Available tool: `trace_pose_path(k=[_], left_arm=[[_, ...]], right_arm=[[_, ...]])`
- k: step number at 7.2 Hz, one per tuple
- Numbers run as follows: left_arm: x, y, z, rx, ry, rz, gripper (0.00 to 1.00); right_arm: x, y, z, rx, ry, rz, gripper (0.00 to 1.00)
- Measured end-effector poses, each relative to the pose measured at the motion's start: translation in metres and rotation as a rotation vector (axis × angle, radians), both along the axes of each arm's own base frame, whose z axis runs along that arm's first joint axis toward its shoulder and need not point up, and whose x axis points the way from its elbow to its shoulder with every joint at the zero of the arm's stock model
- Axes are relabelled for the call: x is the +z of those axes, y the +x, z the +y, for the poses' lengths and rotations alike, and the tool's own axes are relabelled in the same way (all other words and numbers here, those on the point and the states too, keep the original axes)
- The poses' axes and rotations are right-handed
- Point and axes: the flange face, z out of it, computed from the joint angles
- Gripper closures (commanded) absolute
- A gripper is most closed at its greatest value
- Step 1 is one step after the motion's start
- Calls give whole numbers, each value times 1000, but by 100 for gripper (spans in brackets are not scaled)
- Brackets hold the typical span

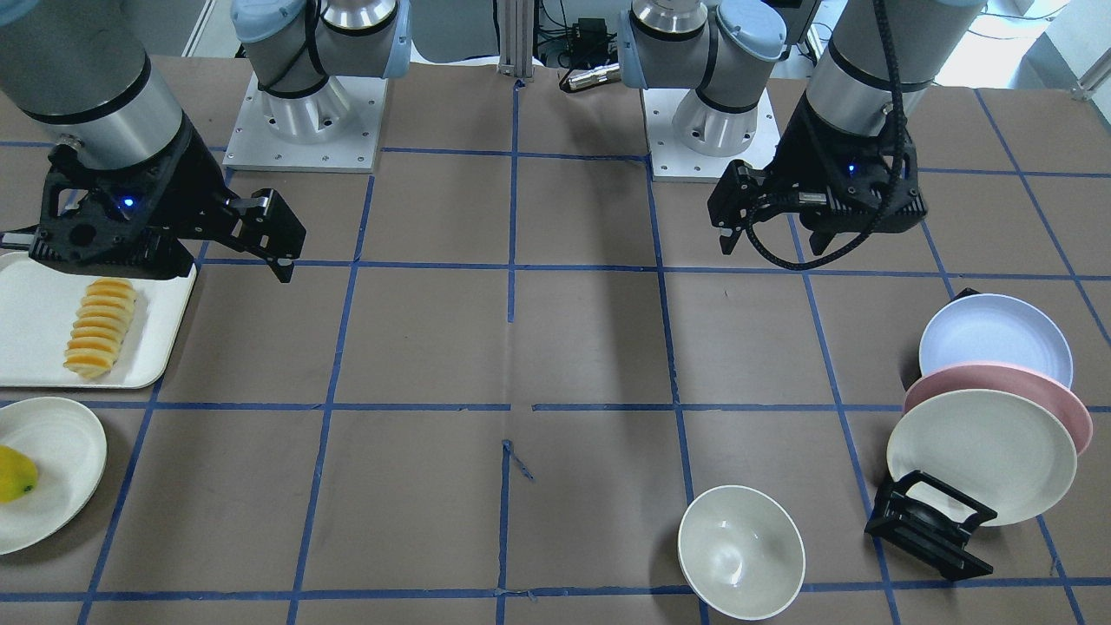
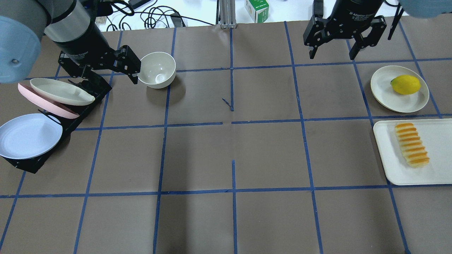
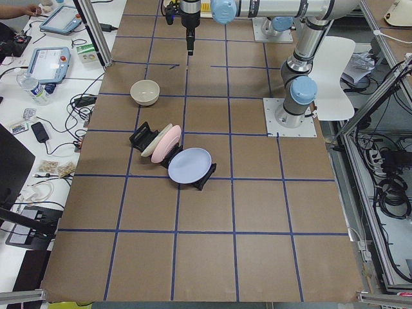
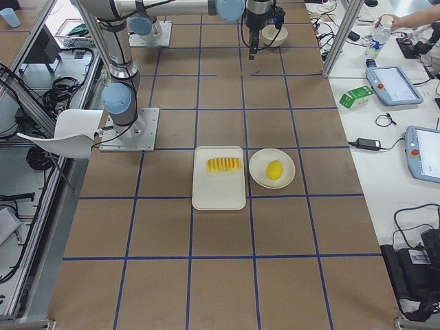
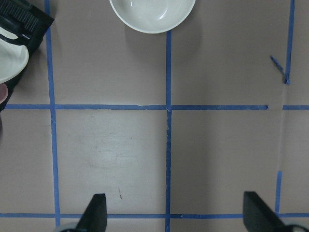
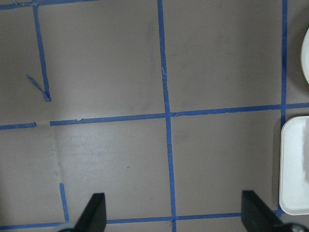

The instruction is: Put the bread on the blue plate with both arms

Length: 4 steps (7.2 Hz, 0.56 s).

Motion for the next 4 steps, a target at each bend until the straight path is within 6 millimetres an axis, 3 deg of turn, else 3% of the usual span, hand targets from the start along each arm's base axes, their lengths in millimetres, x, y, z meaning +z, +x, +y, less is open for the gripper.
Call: trace_pose_path(k=[2, 4], left_arm=[[8, 19, -1, 29, -14, -9, 0], [23, 68, 1, 121, -42, -12, 0]], right_arm=[[-8, -12, -1, -12, 21, 5, 0], [-30, -69, -6, -83, 55, -6, 0]])
